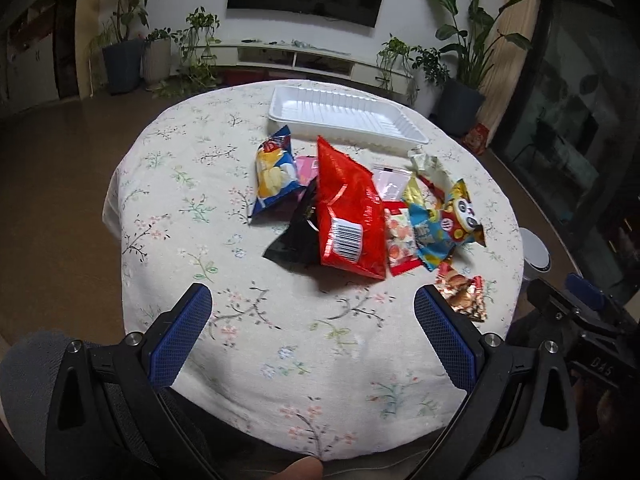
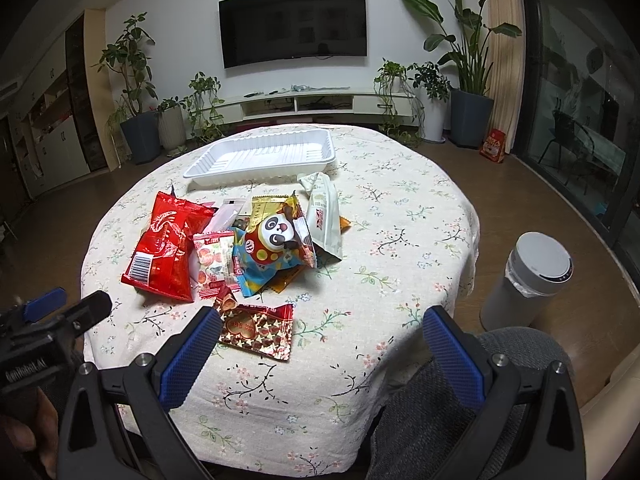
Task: Organize snacks
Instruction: 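Grasp the red chip bag with the left tool while the right grasps the panda bag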
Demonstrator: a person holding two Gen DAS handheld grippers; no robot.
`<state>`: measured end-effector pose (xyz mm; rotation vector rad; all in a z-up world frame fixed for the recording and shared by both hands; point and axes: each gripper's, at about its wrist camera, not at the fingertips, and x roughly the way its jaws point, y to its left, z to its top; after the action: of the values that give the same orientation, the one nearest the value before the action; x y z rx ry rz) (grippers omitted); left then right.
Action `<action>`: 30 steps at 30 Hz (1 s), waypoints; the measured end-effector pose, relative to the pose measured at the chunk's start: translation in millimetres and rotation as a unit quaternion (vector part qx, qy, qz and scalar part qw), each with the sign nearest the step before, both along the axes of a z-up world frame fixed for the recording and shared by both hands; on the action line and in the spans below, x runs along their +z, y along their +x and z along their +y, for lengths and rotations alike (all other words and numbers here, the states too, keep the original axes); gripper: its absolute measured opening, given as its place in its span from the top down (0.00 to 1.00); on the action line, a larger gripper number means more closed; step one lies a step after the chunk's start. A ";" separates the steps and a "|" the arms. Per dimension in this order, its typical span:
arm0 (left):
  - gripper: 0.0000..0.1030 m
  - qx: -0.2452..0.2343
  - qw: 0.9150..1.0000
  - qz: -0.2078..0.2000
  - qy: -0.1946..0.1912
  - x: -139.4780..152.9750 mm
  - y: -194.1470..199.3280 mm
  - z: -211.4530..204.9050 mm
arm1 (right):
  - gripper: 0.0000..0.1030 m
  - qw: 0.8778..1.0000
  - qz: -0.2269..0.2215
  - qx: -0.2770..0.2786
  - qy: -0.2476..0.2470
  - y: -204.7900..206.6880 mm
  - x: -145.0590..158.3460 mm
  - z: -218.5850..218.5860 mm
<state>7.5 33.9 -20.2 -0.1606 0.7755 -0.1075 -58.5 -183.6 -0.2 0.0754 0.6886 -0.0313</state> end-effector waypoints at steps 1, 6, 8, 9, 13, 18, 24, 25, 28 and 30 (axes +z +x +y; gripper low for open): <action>0.00 -0.005 1.000 0.000 -0.004 -2.0 2.7 3.7 | 0.00 1.000 0.004 0.004 0.007 2.0 -0.8 -1.4; 0.00 -0.017 0.998 0.060 0.018 -18.9 18.6 7.1 | 0.00 0.999 0.028 0.017 0.035 17.7 -1.3 -12.7; 0.02 0.009 0.996 0.093 -0.010 -25.2 28.6 17.3 | 0.02 0.998 0.037 0.021 0.051 26.4 0.2 -20.6; 0.02 0.012 0.996 0.087 -0.018 -23.9 29.8 21.0 | 0.02 0.997 0.041 0.023 0.062 30.8 0.9 -25.1; 0.02 0.013 0.997 0.080 -0.004 -11.1 47.8 22.8 | 0.05 0.990 0.066 0.024 0.124 53.4 2.1 -47.4; 0.02 -0.023 0.997 0.067 -0.020 2.1 70.6 9.4 | 0.26 0.985 0.081 0.019 0.152 83.2 7.8 -63.6; 0.33 -0.059 0.995 0.082 -0.015 2.2 93.9 -9.7 | 0.32 0.977 0.110 0.054 0.173 127.6 9.6 -62.7; 0.34 -0.064 0.994 0.085 -0.009 1.5 98.0 -11.7 | 0.32 0.978 0.114 0.063 0.165 132.6 10.5 -58.5; 0.34 -0.071 0.994 0.088 0.005 -1.4 104.8 -13.6 | 0.32 0.978 0.114 0.079 0.153 135.0 7.1 -48.0; 0.34 -0.074 0.993 0.090 0.002 -3.5 111.7 -13.5 | 0.32 0.975 0.125 0.090 0.157 135.9 -2.2 -43.1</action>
<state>119.2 20.4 -23.7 -0.1099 0.9675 -0.2336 77.4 -226.8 -2.4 0.3176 0.9467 0.2463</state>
